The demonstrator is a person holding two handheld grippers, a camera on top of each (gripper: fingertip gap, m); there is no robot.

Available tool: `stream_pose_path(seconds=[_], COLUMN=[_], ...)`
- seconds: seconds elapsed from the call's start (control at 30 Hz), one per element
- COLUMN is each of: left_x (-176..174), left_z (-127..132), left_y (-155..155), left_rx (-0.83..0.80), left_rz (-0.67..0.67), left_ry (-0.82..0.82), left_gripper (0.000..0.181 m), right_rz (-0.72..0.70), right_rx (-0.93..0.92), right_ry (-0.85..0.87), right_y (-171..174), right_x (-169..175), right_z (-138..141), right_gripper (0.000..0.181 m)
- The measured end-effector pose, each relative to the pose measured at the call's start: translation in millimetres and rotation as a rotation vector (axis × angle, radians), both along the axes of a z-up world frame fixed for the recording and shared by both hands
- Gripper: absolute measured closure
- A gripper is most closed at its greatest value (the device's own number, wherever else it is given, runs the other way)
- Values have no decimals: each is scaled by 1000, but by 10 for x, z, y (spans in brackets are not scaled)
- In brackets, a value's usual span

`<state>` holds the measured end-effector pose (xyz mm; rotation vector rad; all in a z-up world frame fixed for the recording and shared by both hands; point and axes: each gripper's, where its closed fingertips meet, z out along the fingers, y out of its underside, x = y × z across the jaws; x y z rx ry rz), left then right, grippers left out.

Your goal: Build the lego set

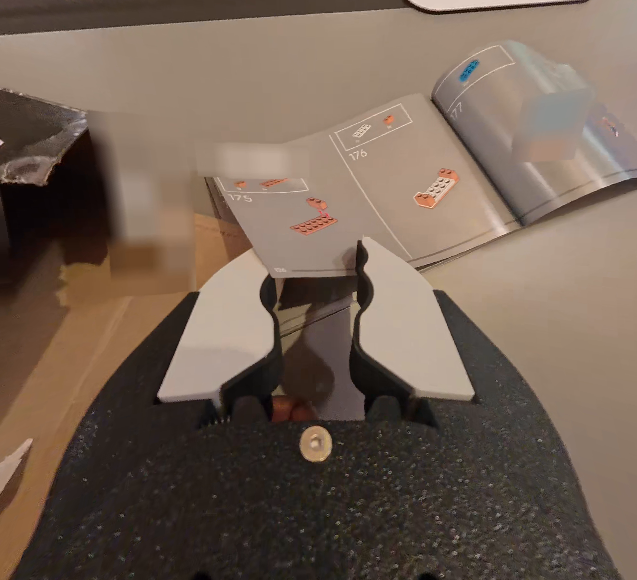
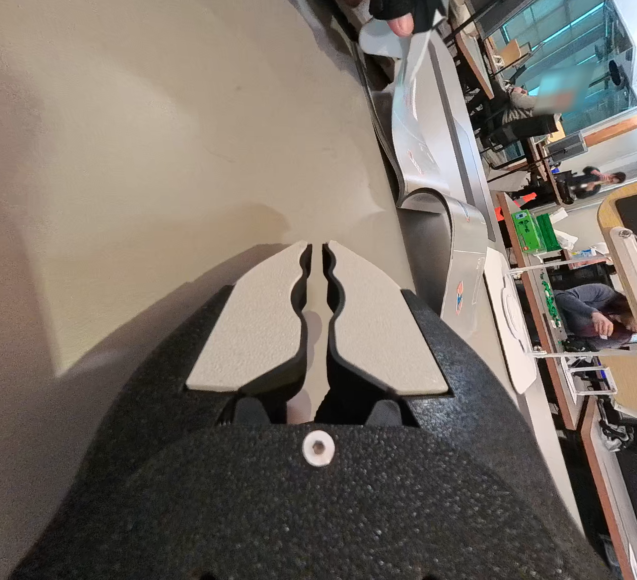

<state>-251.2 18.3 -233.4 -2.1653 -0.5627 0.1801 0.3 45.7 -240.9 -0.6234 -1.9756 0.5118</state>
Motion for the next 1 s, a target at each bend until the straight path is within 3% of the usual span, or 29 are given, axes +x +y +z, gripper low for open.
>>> stream_pose_path(seconds=[0.5, 0.73, 0.93, 1.0], left_x=[58, 73, -50, -122], left_z=[-115, -208, -219, -244], left_y=[-173, -526, -750, -807], left_rx=[-137, -420, -564, -610], left_rz=[-77, -90, -69, -66], left_ry=[132, 309, 386, 400], left_gripper=[138, 138, 152, 166], right_rz=[-30, -24, -16, -15], right_rx=[-27, -25, -16, -14], right_ry=[-17, -15, -10, -9], right_y=[51, 46, 37, 35], right_x=[-29, -21, -10, -9], right_z=[-3, -3, -3, -3], right_gripper=[175, 175, 175, 175])
